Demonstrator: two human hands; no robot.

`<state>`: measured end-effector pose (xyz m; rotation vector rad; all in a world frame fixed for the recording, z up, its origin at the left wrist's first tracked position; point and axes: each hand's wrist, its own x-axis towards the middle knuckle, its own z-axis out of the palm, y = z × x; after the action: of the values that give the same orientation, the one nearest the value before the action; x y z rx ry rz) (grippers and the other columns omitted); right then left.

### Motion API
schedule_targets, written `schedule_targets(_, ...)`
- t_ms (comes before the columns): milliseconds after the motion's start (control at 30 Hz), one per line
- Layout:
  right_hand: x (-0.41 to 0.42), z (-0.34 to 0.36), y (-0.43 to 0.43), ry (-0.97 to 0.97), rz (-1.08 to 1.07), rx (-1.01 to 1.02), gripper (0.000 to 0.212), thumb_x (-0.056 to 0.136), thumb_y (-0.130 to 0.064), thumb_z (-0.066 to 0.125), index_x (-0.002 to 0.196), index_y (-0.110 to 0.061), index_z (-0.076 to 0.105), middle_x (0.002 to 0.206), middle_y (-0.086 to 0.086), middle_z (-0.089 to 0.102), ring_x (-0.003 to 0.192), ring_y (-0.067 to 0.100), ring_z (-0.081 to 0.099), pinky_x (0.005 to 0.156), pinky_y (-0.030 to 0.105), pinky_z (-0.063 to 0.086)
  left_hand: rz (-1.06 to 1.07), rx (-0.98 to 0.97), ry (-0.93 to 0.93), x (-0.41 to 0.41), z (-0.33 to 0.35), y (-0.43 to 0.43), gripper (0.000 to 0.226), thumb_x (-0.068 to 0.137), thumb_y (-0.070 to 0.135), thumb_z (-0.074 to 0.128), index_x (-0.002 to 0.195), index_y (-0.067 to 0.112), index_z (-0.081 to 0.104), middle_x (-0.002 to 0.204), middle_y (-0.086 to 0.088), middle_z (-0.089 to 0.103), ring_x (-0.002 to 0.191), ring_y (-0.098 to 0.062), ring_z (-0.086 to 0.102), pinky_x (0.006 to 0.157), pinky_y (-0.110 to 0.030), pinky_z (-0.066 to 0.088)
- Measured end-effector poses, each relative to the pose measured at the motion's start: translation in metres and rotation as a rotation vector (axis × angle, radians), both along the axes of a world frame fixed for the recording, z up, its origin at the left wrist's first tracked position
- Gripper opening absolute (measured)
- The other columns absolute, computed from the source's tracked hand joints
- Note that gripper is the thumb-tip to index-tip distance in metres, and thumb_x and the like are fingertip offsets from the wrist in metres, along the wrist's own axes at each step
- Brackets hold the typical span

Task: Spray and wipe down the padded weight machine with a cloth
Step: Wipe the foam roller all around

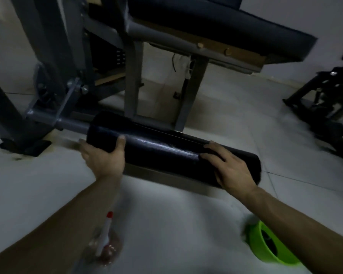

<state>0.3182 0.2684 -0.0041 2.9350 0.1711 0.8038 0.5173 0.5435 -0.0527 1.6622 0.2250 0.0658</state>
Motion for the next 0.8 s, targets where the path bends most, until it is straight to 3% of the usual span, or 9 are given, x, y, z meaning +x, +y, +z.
schedule_targets(133,-0.065,-0.008,-0.044,0.014,-0.137,0.000,0.040,0.092,-0.003,0.063,0.131,-0.010,0.067,0.149,0.013,0.054,0.143,0.030,0.048,0.088,0.044,0.060,0.084,0.026,0.032,0.001,0.005,-0.011,0.119,0.082,0.055,0.078,0.163,0.011,0.003,0.166,-0.016,0.018,0.150,-0.036,0.026,0.123,-0.041,0.024)
schedule_targets(233,-0.090,-0.010,-0.055,-0.005,-0.200,0.015,0.045,0.092,-0.006,0.051,0.134,-0.010,0.066,0.150,0.012,0.053,0.144,0.031,0.048,0.088,0.045,0.061,0.108,0.050,0.040,0.000,0.006,-0.013,0.119,0.077,0.060,0.079,0.163,0.014,0.009,0.164,-0.016,0.023,0.147,-0.038,0.032,0.122,-0.046,0.029)
schedule_targets(300,-0.084,-0.012,-0.050,-0.021,-0.215,0.049,0.048,0.088,-0.001,0.056,0.134,-0.010,0.066,0.149,0.013,0.054,0.143,0.032,0.049,0.088,0.047,0.061,0.127,0.066,0.041,0.001,0.008,-0.012,0.116,0.074,0.062,0.080,0.160,0.015,0.019,0.159,-0.017,0.032,0.142,-0.040,0.038,0.118,-0.049,0.035)
schedule_targets(400,-0.044,-0.012,-0.026,-0.038,-0.155,0.067,0.048,0.086,0.000,0.061,0.133,-0.009,0.065,0.145,0.015,0.056,0.138,0.035,0.053,0.084,0.049,0.062,0.125,0.081,0.061,0.003,0.012,-0.007,0.108,0.071,0.064,0.081,0.154,0.016,0.031,0.151,-0.017,0.040,0.135,-0.041,0.045,0.112,-0.050,0.042)
schedule_targets(467,-0.007,-0.012,0.000,-0.044,-0.067,0.058,0.044,0.088,0.000,0.063,0.132,-0.009,0.066,0.143,0.016,0.057,0.134,0.036,0.056,0.082,0.049,0.062,0.112,0.043,0.023,0.008,0.010,0.004,0.090,0.079,0.058,0.077,0.148,0.017,0.038,0.146,-0.016,0.044,0.128,-0.038,0.051,0.109,-0.046,0.045)
schedule_targets(633,0.084,-0.012,0.082,-0.066,0.112,0.015,0.041,0.090,-0.002,0.069,0.130,-0.009,0.067,0.138,0.018,0.060,0.133,0.036,0.058,0.079,0.048,0.064,0.010,-0.062,-0.118,0.011,0.005,0.032,0.032,0.103,0.021,0.057,0.134,0.013,0.052,0.123,-0.005,0.061,0.109,-0.020,0.058,0.091,-0.022,0.042)
schedule_targets(700,0.123,-0.012,0.120,-0.058,0.163,0.015,0.045,0.087,-0.001,0.074,0.130,-0.010,0.067,0.136,0.017,0.061,0.133,0.036,0.058,0.076,0.045,0.063,-0.027,-0.075,-0.151,0.018,0.000,0.045,0.026,0.103,0.014,0.055,0.129,0.013,0.055,0.118,-0.005,0.062,0.107,-0.019,0.059,0.084,-0.016,0.042)
schedule_targets(800,0.172,-0.009,0.171,-0.047,0.231,0.016,0.046,0.086,-0.007,0.076,0.130,-0.013,0.068,0.135,0.013,0.062,0.131,0.032,0.059,0.077,0.037,0.059,-0.121,-0.117,-0.180,0.024,-0.007,0.054,0.022,0.102,0.010,0.055,0.124,0.014,0.054,0.117,-0.007,0.065,0.110,-0.023,0.064,0.088,-0.023,0.051)
